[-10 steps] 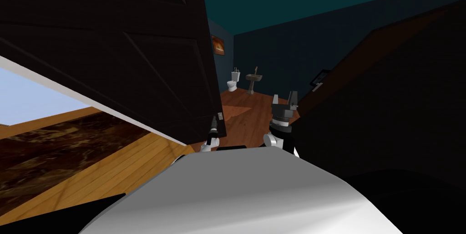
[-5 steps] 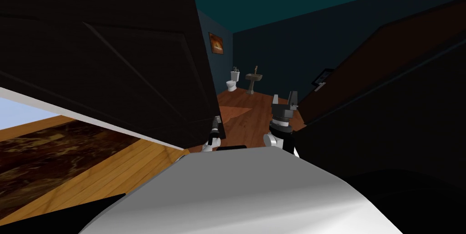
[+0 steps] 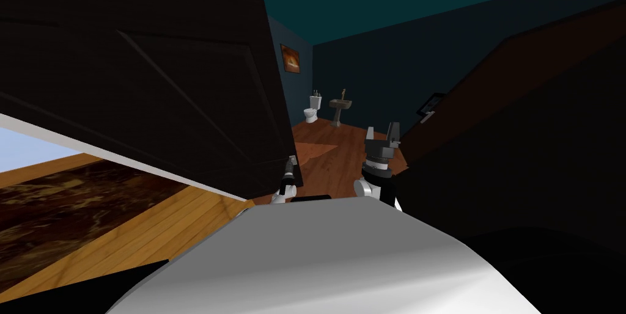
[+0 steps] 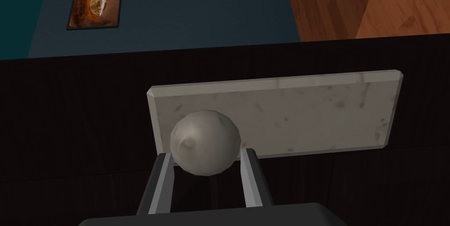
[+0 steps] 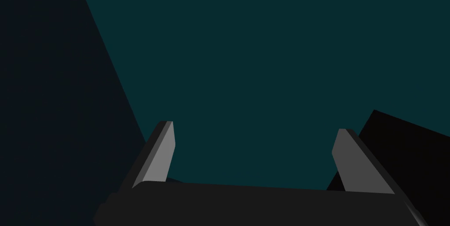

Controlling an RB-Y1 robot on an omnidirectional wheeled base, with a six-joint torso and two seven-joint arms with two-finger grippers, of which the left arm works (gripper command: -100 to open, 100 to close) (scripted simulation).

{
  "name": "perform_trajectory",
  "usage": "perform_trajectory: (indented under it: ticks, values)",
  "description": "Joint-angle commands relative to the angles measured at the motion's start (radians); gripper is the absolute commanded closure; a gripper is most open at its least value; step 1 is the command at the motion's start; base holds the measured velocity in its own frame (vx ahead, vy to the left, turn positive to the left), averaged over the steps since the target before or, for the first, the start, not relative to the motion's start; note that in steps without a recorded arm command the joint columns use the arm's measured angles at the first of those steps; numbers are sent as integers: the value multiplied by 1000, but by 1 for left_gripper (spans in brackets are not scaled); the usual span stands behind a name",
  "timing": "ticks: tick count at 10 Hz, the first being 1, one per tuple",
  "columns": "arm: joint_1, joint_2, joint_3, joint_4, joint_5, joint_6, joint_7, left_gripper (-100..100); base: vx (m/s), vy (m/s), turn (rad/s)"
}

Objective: Push the door open

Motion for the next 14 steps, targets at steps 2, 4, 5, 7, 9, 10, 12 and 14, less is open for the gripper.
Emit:
perform_trajectory:
  ticks: [2,4,5,7,9,10,12,14]
  values:
    - [0,24,20,0,20,-7,-14,100,143,-31,79]
    - [6,38,0,3,55,-14,-36,-100,113,-45,32]
    - [9,41,-6,-1,66,-16,-43,-100,-114,57,-26]
    - [17,45,-28,-15,103,-25,-69,-100,-138,65,-15]
    - [26,39,-52,-31,144,-34,-97,-100,-164,48,-15]
    - [32,29,-68,-41,171,-40,-117,-100,-138,19,-22]
    - [40,7,-90,-56,209,-49,-143,-100,-113,-2,-16]
    - [49,-28,-111,-70,247,-58,-169,-100,-127,-59,-20]
